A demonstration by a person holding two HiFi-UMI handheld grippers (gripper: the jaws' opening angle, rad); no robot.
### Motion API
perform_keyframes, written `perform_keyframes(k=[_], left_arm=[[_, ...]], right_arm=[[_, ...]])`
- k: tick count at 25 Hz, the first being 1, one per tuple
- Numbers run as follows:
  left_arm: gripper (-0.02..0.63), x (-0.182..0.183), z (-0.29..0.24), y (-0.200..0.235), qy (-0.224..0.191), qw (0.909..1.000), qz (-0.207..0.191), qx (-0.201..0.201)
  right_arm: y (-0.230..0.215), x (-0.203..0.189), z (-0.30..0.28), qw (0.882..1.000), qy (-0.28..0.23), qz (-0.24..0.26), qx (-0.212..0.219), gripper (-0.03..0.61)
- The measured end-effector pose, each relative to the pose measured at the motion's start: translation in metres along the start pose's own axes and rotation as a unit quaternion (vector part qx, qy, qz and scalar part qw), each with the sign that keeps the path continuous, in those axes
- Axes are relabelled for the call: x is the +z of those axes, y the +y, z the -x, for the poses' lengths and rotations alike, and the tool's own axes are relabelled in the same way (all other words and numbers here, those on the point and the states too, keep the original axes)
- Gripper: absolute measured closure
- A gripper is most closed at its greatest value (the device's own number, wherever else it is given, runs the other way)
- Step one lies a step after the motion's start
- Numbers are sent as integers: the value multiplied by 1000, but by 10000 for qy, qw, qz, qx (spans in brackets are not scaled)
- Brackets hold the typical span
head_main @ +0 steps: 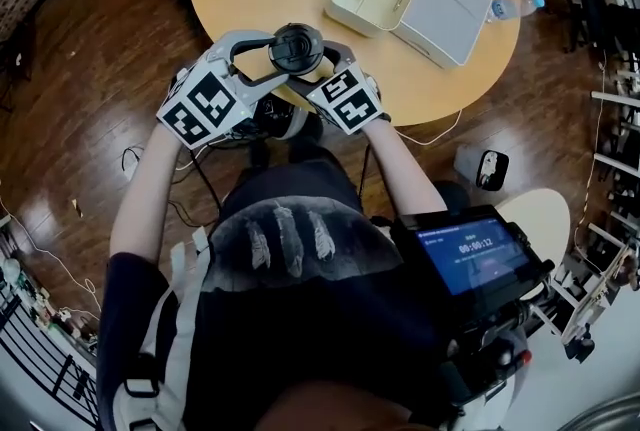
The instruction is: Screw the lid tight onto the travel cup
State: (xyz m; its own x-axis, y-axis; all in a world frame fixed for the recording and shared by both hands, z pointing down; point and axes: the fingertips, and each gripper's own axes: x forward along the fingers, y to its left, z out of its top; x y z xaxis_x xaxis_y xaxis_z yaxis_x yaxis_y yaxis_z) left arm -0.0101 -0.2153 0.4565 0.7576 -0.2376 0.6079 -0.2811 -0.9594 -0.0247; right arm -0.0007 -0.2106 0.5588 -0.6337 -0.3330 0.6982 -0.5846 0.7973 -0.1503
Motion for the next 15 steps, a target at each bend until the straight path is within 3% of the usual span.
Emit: perform_keyframes(k=[10,15], left_arm=[[397,-2,3,-1,-166,9919,1011,754],[392,-3,4,-2,-235,9908,1065,798]], right_arm=[[1,0,0,9999,-59,-35,-123,225],[-1,-1,-1,9999,-64,-63,-135,227]])
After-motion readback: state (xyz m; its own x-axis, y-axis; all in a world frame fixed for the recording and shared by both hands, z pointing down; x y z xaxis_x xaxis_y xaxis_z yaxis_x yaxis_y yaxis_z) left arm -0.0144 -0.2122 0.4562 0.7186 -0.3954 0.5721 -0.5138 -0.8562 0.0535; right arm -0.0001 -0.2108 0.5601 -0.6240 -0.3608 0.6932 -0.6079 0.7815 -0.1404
